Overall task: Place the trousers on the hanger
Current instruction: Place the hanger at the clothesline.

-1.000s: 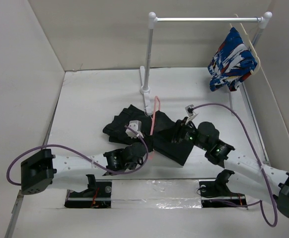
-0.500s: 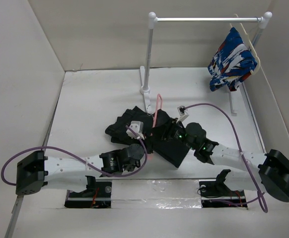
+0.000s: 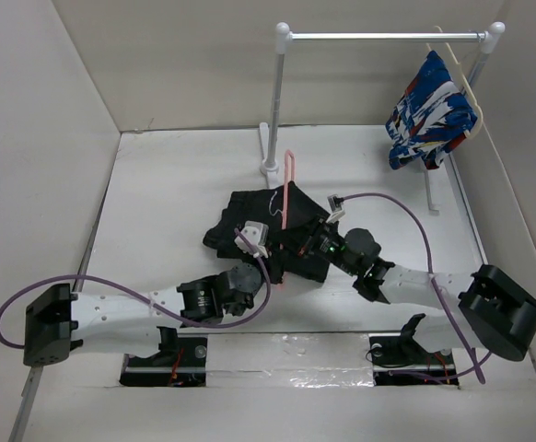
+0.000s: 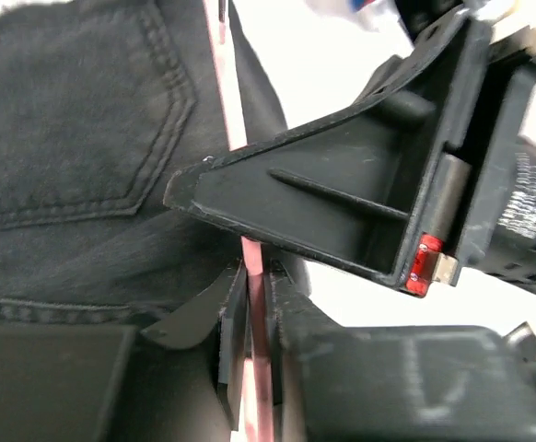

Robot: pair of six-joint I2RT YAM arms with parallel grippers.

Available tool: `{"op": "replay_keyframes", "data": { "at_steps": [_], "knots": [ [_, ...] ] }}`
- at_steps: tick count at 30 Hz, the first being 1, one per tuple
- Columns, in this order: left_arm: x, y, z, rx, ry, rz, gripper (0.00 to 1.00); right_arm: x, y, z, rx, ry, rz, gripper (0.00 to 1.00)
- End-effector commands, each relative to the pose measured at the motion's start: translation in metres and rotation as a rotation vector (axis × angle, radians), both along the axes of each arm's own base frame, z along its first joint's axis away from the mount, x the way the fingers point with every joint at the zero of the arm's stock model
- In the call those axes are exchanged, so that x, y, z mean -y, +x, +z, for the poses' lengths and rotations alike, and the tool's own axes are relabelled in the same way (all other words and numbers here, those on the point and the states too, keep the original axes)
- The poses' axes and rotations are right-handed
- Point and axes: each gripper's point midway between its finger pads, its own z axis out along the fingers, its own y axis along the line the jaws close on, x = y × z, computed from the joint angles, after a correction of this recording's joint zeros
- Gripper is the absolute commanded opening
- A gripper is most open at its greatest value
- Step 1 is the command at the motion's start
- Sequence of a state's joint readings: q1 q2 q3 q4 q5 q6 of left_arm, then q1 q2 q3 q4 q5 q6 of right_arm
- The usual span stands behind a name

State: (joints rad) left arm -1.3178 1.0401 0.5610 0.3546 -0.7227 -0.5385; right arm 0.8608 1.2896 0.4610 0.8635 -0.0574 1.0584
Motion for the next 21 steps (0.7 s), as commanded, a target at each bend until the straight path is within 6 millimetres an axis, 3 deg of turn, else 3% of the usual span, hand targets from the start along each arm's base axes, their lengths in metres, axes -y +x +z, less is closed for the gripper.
{"op": "replay_keyframes", "data": {
  "at_steps": [1,4,7,11,14,17,21],
  "knots": [
    [0.014,-0.012,0.085,0.09,-0.241,-0.097,0.09,-0.003,-0.007,0.059,0.121,0.186,0.034,0.04],
    [-0.002,-0.011,0.108,0.13,-0.253,-0.078,0.32,0.005,0.005,0.084,0.143,0.251,0.026,0.0],
    [-0.017,-0.009,0.13,0.158,-0.269,-0.042,0.42,0.011,0.009,0.109,0.165,0.326,0.053,0.0],
    [-0.051,-0.008,0.161,0.189,-0.349,0.02,0.43,0.024,0.014,0.148,0.224,0.42,0.073,0.0],
    [-0.078,-0.006,0.173,0.206,-0.423,0.089,0.44,0.03,0.016,0.172,0.257,0.455,0.089,0.0],
    [-0.1,-0.001,0.17,0.219,-0.461,0.168,0.45,0.039,0.013,0.201,0.292,0.512,0.108,0.0],
    [-0.111,0.006,0.154,0.234,-0.43,0.25,0.45,0.054,0.023,0.227,0.32,0.538,0.087,0.0]
  ]
}}
